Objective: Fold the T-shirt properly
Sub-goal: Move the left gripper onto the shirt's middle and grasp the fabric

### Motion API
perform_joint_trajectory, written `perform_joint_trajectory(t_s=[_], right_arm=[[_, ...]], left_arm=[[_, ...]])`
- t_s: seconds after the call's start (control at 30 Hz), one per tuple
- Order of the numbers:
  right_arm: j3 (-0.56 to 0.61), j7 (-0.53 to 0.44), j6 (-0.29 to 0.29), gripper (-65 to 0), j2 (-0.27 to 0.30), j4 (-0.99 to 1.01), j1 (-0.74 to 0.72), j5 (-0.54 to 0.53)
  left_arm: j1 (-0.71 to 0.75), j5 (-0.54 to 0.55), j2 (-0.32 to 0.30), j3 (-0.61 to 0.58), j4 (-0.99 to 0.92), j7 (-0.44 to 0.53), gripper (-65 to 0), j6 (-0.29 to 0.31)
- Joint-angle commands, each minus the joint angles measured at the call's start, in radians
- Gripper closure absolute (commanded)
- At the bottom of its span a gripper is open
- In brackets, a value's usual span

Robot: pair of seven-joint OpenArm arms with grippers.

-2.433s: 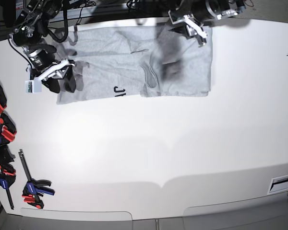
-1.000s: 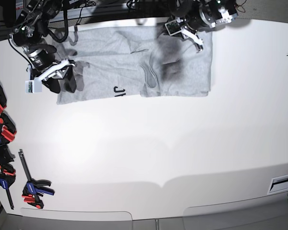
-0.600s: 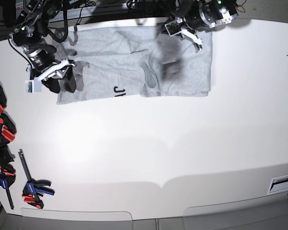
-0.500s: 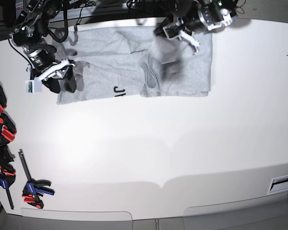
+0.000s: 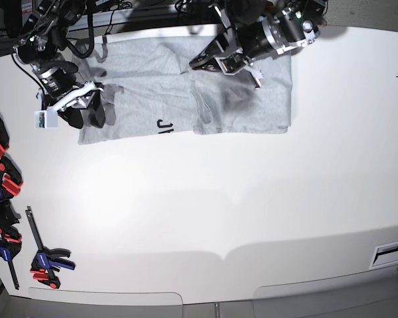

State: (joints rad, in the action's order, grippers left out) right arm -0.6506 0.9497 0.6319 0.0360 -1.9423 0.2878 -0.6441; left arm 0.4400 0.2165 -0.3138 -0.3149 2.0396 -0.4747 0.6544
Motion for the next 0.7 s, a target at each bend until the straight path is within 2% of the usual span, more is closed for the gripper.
perform_joint_trajectory(t_s=[0.0,0.1,0.13,0.2,0.23,0.27,0.3,0.47,0.5,0.53,0.6,0.63,0.67], right_arm=[[-0.003,-0.028,-0.001,-32.9,0.011,-0.019,-0.005,-0.021],[-0.003,-0.028,-0.001,-32.9,0.011,-0.019,-0.005,-0.021],[-0.003,-0.028,-0.001,-32.9,0.011,-0.019,-0.005,-0.021],[-0.003,-0.029,-0.001,-32.9,0.011,-0.019,-0.005,-0.021],[-0.003,-0.029,-0.001,-32.9,0.011,-0.019,-0.005,-0.021],[-0.003,-0.029,-0.001,-32.9,0.011,-0.019,-0.005,-0.021],[-0.003,-0.029,-0.001,-32.9,0.011,-0.019,-0.005,-0.021],[-0.003,-0.029,-0.001,-32.9,0.011,-0.019,-0.005,-0.021],[-0.003,-0.029,-0.001,-32.9,0.011,-0.019,-0.005,-0.021],[-0.003,-0.029,-0.001,-32.9,0.011,-0.019,-0.005,-0.021],[-0.003,-0.029,-0.001,-32.9,0.011,-0.019,-0.005,-0.021],[-0.003,-0.029,-0.001,-32.9,0.011,-0.019,-0.005,-0.021],[-0.003,-0.029,-0.001,-32.9,0.011,-0.019,-0.005,-0.021]], left_arm=[[0.006,0.021,0.0,-0.001,0.018,0.026,0.0,0.0],[0.017,0.021,0.0,-0.001,0.018,0.012,0.0,0.0],[0.019,0.021,0.0,-0.001,0.018,0.001,-2.2,0.0],[0.021,0.021,-0.002,-0.001,0.018,-0.003,-20.2,0.0],[0.02,0.023,-0.003,-0.002,0.018,-0.002,-27.0,0.0],[0.02,0.024,-0.002,-0.002,0.018,-0.002,-31.0,0.0],[0.02,0.025,-0.003,-0.002,0.018,0.003,-32.3,0.0],[0.006,0.017,-0.002,-0.001,0.016,0.038,-31.2,-0.001],[-0.004,-0.004,-0.002,-0.001,0.012,0.038,-28.1,-0.007],[-0.016,-0.034,-0.002,-0.001,0.005,0.038,-22.3,-0.031],[-0.046,-0.08,-0.002,-0.001,-0.03,0.038,-4.9,-0.099],[-0.063,-0.087,-0.002,-0.001,-0.057,0.038,0.0,-0.123],[-0.082,-0.085,-0.002,-0.001,-0.091,0.038,0.0,-0.139]])
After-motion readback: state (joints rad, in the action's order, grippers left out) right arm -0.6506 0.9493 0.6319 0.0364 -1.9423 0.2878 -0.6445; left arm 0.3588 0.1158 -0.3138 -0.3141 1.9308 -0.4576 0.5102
